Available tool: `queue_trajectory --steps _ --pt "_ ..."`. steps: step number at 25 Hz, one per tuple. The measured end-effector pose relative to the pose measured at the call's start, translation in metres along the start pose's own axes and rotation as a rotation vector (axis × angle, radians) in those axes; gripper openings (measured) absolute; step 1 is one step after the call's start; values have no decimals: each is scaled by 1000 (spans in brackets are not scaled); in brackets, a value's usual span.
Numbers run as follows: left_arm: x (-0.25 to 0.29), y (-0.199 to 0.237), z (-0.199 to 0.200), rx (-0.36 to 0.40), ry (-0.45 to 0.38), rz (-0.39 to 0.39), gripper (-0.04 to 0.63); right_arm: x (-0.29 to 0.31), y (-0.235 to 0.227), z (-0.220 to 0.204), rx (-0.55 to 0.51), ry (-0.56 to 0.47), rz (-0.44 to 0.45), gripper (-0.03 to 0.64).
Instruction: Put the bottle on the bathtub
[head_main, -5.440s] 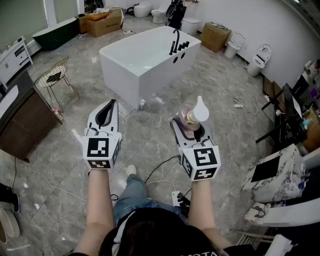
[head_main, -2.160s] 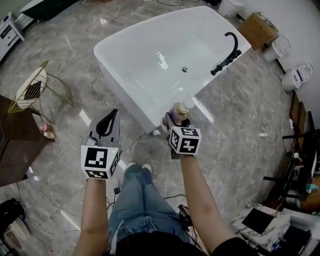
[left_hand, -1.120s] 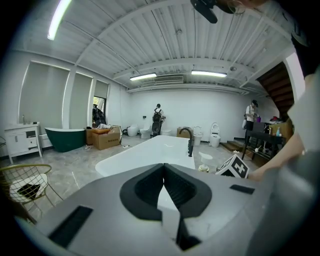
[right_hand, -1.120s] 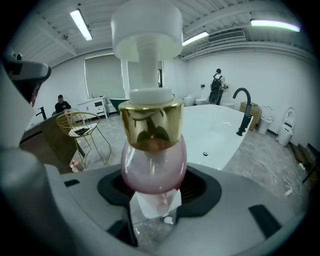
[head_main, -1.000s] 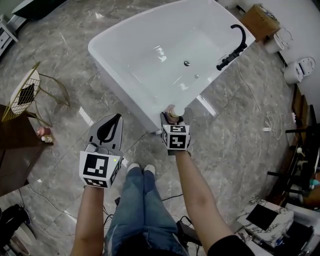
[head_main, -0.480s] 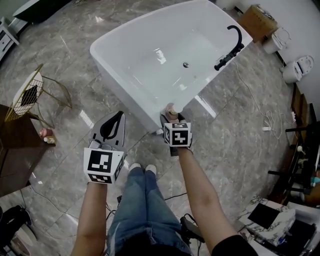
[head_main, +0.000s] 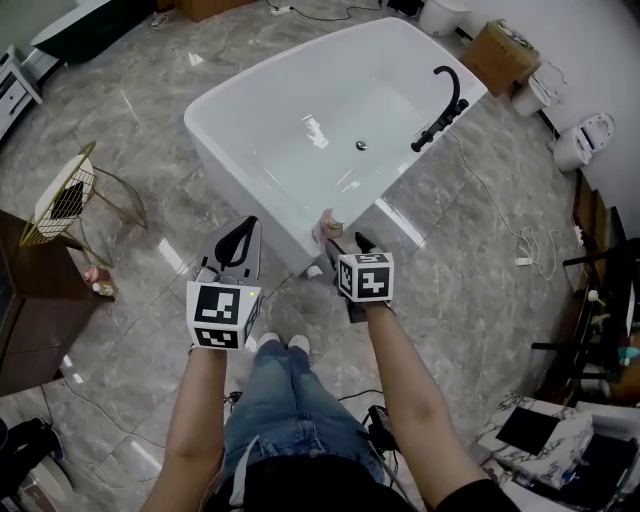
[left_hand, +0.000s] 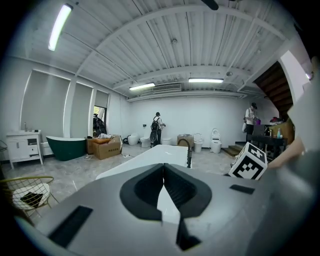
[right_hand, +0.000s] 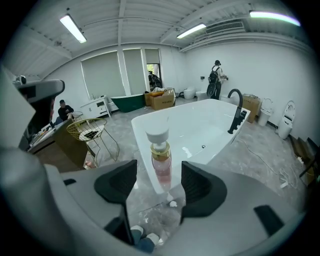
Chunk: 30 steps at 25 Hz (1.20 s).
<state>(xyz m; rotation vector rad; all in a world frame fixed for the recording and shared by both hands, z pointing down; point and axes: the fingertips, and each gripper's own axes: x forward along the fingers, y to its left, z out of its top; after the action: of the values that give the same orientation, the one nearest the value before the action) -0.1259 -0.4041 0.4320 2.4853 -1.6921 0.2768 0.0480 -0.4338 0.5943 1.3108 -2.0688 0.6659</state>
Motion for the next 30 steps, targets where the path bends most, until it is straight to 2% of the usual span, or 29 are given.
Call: queue_trajectory --steps 6,15,23,30 --pt "-13 -5 25 -31 -38 21 12 -52 10 15 5 -46 29 290" --pt "-27 -2 68 -14 -105 42 12 -124 21 55 -44 -196 41 290" --pt "-33 5 111 43 -181 61 12 -179 29 99 -72 -347 46 273" --pt "-43 8 152 82 -272 70 12 -217 37 125 -138 -447 46 210"
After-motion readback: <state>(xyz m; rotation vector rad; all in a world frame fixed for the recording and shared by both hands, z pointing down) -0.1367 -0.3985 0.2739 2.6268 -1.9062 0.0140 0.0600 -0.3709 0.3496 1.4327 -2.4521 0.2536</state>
